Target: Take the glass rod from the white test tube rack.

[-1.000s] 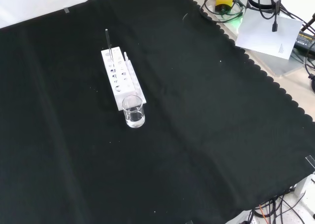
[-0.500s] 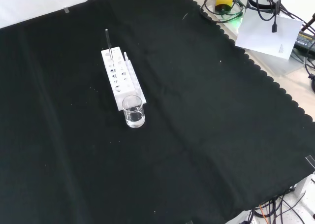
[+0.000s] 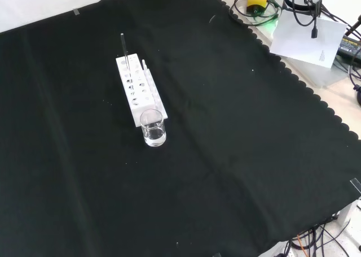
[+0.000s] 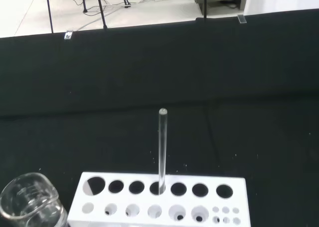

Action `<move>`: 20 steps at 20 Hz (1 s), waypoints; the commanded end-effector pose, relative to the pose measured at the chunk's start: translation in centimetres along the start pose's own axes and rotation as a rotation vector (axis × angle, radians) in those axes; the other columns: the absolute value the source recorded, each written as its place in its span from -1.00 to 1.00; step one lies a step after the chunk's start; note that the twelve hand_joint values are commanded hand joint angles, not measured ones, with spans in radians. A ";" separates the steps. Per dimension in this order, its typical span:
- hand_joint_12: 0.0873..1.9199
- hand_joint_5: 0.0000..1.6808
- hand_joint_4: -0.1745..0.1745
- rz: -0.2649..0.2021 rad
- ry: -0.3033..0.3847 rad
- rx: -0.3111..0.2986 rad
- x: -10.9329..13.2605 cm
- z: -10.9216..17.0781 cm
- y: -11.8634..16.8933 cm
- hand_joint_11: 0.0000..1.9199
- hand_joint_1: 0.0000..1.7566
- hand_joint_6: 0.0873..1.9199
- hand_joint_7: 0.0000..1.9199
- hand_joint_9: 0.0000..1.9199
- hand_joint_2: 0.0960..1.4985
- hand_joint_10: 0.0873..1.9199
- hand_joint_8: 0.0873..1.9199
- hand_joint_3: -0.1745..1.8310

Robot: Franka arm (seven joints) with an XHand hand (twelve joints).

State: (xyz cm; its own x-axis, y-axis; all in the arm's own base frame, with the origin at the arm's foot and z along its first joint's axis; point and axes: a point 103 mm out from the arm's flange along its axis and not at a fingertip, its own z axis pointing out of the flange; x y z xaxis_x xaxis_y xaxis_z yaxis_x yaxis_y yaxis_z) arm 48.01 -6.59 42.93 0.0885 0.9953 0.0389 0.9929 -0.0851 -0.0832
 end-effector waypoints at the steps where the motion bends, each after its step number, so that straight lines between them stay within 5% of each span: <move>1: 0.15 -0.88 -0.91 -0.017 -0.013 -0.002 -1.5 0.9 2.9 -1.00 -0.40 -1.00 -1.00 -1.00 0.24 -0.18 -0.37 -0.27; 20: 0.31 -0.85 -0.92 -0.083 -0.041 0.063 -0.4 7.7 6.5 -1.00 -0.40 -1.00 -1.00 -0.95 0.22 -0.06 -0.17 -0.24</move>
State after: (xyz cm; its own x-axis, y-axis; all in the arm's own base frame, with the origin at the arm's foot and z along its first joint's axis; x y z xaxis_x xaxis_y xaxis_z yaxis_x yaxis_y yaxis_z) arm 52.70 -7.84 38.01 0.0275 0.9996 0.0118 0.9919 -0.0258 -0.1243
